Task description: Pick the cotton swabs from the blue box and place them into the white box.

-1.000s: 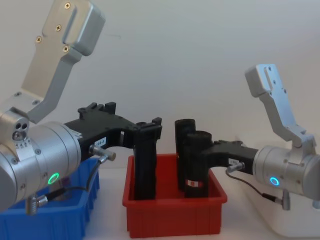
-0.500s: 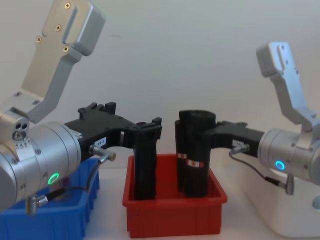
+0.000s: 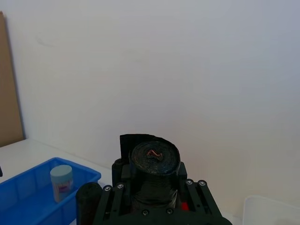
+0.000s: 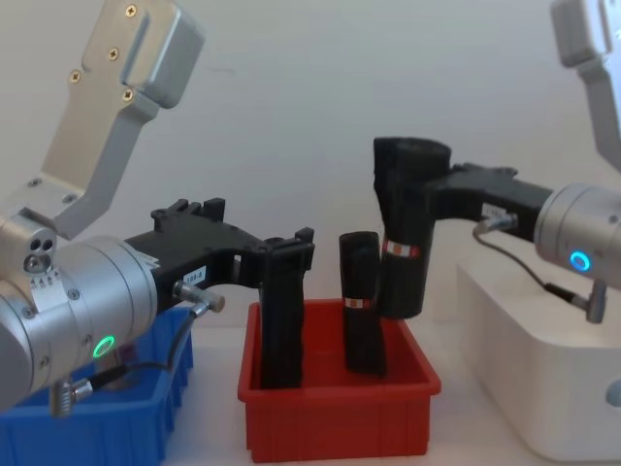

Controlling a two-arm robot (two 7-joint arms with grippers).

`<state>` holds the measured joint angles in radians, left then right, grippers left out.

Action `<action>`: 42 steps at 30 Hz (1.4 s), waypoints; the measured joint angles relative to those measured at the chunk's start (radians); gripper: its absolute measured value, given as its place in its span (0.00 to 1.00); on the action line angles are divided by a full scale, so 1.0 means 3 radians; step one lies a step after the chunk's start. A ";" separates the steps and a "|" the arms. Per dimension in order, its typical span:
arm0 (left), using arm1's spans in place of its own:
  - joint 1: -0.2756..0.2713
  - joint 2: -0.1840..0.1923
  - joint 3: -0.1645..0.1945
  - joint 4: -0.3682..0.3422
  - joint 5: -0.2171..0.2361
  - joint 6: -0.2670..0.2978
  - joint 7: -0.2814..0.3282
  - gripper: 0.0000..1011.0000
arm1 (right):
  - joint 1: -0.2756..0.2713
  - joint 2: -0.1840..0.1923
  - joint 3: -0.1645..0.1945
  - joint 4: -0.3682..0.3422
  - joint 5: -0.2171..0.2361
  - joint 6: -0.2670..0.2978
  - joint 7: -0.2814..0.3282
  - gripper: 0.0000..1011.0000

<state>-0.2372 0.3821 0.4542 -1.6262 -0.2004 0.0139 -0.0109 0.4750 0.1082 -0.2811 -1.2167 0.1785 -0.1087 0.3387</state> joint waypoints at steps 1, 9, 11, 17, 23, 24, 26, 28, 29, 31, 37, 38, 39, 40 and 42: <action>0.0000 0.0000 0.0000 0.0000 0.0000 0.0000 0.0000 0.99 | -0.0037 0.0019 0.0008 -0.0095 0.0003 0.0016 -0.0034 0.53; 0.0000 0.0000 0.0000 0.0000 0.0000 0.0000 0.0000 0.99 | -0.0194 0.0108 0.0053 -0.0485 -0.0006 0.0110 -0.0263 0.53; 0.0000 0.0000 0.0000 0.0000 0.0000 0.0000 0.0000 0.99 | -0.0216 0.0124 0.0063 -0.0538 -0.0016 0.0129 -0.0309 0.53; 0.0000 0.0000 0.0000 0.0000 0.0000 0.0000 0.0000 0.99 | -0.0298 0.0188 0.0114 -0.0742 -0.0064 0.0205 -0.0514 0.53; 0.0000 0.0000 0.0000 0.0000 0.0000 0.0000 0.0000 0.99 | -0.0363 0.0260 0.0177 -0.0888 -0.0113 0.0299 -0.0731 0.53; 0.0000 0.0000 0.0000 0.0000 0.0000 0.0000 0.0000 0.99 | -0.0378 0.0280 0.0198 -0.0919 -0.0122 0.0325 -0.0778 0.53; 0.0000 0.0000 0.0000 0.0000 0.0000 0.0000 0.0000 0.99 | -0.0390 0.0297 0.0216 -0.0941 -0.0126 0.0351 -0.0818 0.53; 0.0000 0.0000 0.0000 0.0000 0.0000 0.0000 0.0000 0.99 | -0.0410 0.0325 0.0244 -0.0972 -0.0131 0.0389 -0.0880 0.53; 0.0000 0.0000 0.0000 0.0000 0.0000 0.0000 0.0000 0.99 | -0.0415 0.0333 0.0251 -0.0979 -0.0132 0.0402 -0.0896 0.53; 0.0000 0.0000 0.0000 0.0000 0.0000 0.0000 0.0000 0.99 | -0.0429 0.0352 0.0272 -0.0993 -0.0132 0.0437 -0.0937 0.53; 0.0000 0.0000 0.0000 0.0000 0.0000 0.0000 0.0000 0.99 | -0.0452 0.0385 0.0313 -0.1003 -0.0126 0.0511 -0.1003 0.53; 0.0000 0.0000 0.0000 0.0000 0.0000 0.0000 0.0000 0.99 | -0.0457 0.0392 0.0322 -0.1003 -0.0122 0.0528 -0.1014 0.53; 0.0000 0.0000 0.0000 0.0000 0.0000 0.0000 0.0000 0.99 | -0.0459 0.0394 0.0326 -0.1002 -0.0120 0.0536 -0.1018 0.53; 0.0000 0.0000 0.0000 0.0000 0.0000 0.0000 0.0000 0.99 | -0.0462 0.0399 0.0333 -0.0997 -0.0115 0.0555 -0.1026 0.53; 0.0000 0.0000 0.0000 0.0000 0.0000 0.0000 0.0000 0.99 | -0.0463 0.0403 0.0339 -0.0989 -0.0111 0.0569 -0.1031 0.53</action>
<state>-0.2372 0.3821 0.4542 -1.6262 -0.2004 0.0139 -0.0109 0.3361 0.2290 -0.1795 -1.5135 0.1453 0.0621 0.0293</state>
